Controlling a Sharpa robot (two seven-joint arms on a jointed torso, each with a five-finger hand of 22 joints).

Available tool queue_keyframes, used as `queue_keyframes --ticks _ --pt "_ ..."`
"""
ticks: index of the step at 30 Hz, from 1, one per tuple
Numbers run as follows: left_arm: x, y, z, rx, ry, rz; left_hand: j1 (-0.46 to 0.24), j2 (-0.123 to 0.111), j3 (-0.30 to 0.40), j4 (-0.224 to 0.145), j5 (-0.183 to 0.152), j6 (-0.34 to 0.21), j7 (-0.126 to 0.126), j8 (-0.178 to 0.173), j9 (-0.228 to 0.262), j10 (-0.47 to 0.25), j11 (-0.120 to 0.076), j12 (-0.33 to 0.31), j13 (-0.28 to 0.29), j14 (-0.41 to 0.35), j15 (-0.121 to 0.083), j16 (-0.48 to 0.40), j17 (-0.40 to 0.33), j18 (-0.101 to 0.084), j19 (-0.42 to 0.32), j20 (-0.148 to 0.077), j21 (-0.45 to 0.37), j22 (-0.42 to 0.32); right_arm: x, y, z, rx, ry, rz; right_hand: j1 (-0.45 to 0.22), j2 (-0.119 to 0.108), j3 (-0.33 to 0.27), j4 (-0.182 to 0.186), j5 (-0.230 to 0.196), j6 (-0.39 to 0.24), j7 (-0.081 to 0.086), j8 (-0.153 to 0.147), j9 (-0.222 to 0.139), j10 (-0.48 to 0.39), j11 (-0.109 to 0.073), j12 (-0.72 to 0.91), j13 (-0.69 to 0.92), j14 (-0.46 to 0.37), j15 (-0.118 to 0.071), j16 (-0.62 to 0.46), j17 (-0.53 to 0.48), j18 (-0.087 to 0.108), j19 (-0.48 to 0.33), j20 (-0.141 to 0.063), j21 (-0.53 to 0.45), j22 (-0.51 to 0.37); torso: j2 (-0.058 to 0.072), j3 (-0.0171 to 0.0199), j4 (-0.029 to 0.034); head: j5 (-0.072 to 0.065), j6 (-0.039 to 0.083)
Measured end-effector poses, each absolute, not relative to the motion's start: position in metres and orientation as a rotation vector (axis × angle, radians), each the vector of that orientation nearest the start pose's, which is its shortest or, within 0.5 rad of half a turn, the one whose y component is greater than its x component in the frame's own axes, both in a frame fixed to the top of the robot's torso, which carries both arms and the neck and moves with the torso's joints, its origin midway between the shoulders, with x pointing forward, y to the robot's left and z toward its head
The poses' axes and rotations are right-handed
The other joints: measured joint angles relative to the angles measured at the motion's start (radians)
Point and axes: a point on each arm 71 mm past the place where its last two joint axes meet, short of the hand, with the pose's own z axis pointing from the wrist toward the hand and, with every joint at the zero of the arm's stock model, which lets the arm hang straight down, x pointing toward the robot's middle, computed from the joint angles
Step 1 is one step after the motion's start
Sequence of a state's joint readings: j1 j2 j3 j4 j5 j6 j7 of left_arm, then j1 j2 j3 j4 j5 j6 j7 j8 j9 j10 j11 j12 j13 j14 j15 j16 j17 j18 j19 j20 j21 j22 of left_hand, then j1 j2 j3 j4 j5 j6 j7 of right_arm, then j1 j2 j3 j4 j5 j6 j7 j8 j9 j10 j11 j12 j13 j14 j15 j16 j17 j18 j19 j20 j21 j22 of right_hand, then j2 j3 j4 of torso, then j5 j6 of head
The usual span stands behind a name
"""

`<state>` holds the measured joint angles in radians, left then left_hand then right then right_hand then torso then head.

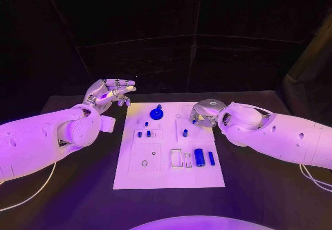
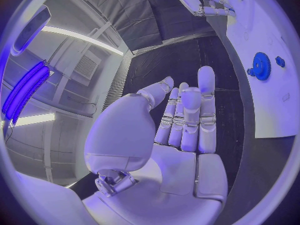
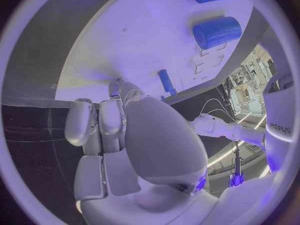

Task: Assemble the parts on the task board

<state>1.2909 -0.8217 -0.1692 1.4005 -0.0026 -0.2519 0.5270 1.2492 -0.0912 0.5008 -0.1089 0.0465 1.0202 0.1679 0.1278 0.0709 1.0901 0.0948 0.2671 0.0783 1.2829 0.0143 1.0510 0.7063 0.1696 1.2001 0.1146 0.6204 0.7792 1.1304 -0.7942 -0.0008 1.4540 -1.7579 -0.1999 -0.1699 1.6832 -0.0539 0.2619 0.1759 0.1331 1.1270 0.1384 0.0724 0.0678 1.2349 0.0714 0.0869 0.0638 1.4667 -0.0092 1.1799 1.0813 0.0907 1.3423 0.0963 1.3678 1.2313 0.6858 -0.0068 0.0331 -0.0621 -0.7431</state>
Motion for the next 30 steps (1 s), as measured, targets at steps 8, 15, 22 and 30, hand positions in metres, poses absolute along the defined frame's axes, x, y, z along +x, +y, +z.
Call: queue_keyframes --ticks 8,15,22,30 --pt "0.512 0.238 -0.177 -0.986 1.355 -1.522 0.0 0.0 0.0 0.0 0.0 0.0 0.0 0.0 -0.001 0.0 0.0 0.0 0.0 -0.006 -0.002 -0.007 -0.008 0.0 0.0 0.0 0.0 -0.002 0.479 -0.196 -0.203 -0.354 1.642 0.471 -0.071 -0.046 0.124 -0.043 0.0 0.003 0.003 0.0 0.001 0.004 0.003 -0.011 0.004 0.0 0.0 0.01 -0.006 -0.006 0.0 0.0 0.009 0.015 0.0 -0.0004 0.0 0.0 0.005" --pt "0.513 0.241 -0.178 -0.993 1.36 -1.511 0.0 0.0 0.0 0.0 0.0 0.0 0.0 0.0 -0.001 0.0 0.0 0.0 0.0 -0.007 0.0 -0.009 -0.013 0.0 0.0 0.0 -0.005 -0.002 0.47 -0.197 -0.195 -0.323 1.603 0.505 -0.109 -0.058 0.176 -0.074 0.0 0.003 0.003 0.0 0.001 0.004 0.003 -0.012 0.004 0.0 0.0 0.016 -0.008 -0.006 0.003 0.004 0.009 0.02 -0.001 -0.0009 -0.0005 -0.002 0.008" --pt "0.512 0.24 -0.178 -0.997 1.367 -1.512 0.0 0.0 0.0 0.0 0.0 0.0 0.0 0.0 -0.001 0.0 0.0 0.0 0.0 -0.007 0.0 -0.009 -0.013 0.0 0.0 0.0 -0.005 -0.002 0.458 -0.187 -0.187 -0.317 1.57 0.562 -0.128 -0.067 0.203 -0.095 0.0 0.003 0.003 0.0 0.001 0.004 0.003 -0.012 0.004 0.0 0.0 0.016 -0.008 -0.006 0.003 0.004 0.014 0.024 -0.001 -0.001 -0.0003 0.004 0.008" --pt "0.511 0.232 -0.178 -0.994 1.378 -1.528 0.0 0.0 -0.006 0.0 0.0 0.0 0.0 0.0 -0.002 0.0 0.0 0.0 0.0 -0.007 0.0 -0.009 -0.016 0.0 -0.004 -0.004 -0.005 -0.004 0.441 -0.14 -0.178 -0.353 1.535 0.703 -0.14 -0.068 0.209 -0.1 0.0 0.003 0.003 0.0 0.002 0.004 0.003 -0.012 0.004 0.0 0.0 0.016 -0.011 -0.006 0.003 0.004 0.014 0.026 0.001 -0.0022 0.0012 0.023 0.002"
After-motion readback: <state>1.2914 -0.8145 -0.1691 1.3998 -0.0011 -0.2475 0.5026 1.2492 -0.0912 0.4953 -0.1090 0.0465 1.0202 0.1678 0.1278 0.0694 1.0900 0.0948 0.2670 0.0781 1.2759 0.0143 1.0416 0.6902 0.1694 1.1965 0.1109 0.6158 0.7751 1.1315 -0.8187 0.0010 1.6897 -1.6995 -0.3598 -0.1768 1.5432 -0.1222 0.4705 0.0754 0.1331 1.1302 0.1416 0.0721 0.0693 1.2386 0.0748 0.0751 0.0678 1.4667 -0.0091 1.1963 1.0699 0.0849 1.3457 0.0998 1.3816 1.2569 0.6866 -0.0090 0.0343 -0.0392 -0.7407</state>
